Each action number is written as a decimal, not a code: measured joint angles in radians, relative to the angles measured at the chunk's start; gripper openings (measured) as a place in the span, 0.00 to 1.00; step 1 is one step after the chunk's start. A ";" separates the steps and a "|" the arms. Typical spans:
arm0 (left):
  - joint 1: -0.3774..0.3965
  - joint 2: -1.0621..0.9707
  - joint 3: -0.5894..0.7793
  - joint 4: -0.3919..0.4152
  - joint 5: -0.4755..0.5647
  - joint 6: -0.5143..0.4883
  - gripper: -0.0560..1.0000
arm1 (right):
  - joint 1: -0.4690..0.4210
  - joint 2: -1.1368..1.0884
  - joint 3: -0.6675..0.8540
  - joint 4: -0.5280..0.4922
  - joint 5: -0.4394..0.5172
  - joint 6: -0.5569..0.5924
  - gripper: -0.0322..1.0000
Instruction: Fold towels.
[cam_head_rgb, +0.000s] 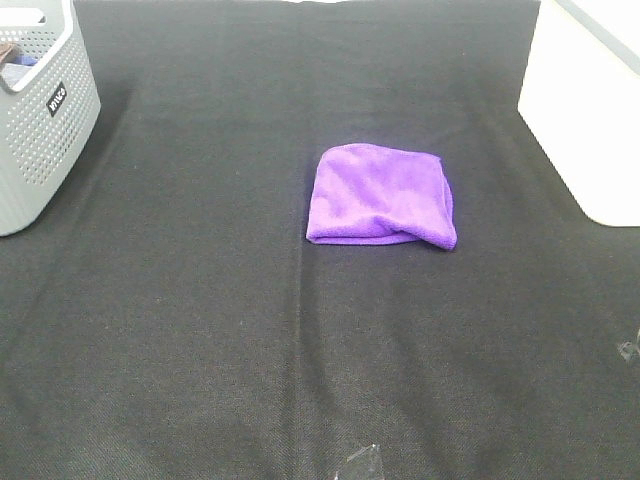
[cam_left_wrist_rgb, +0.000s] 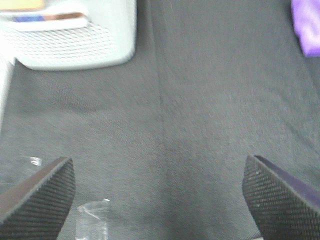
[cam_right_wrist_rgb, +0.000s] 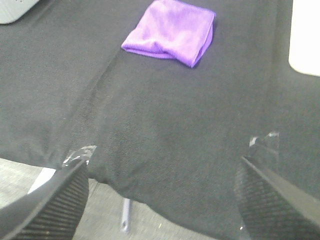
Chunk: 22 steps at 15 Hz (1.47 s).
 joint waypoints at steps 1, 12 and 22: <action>0.000 -0.065 0.001 0.000 0.022 0.000 0.84 | 0.000 -0.040 0.013 0.000 0.000 -0.001 0.77; 0.000 -0.173 0.187 -0.032 -0.045 0.001 0.82 | 0.000 -0.070 0.213 -0.025 -0.091 -0.019 0.77; 0.137 -0.173 0.199 -0.040 -0.074 0.002 0.82 | 0.000 -0.070 0.220 -0.028 -0.108 -0.019 0.77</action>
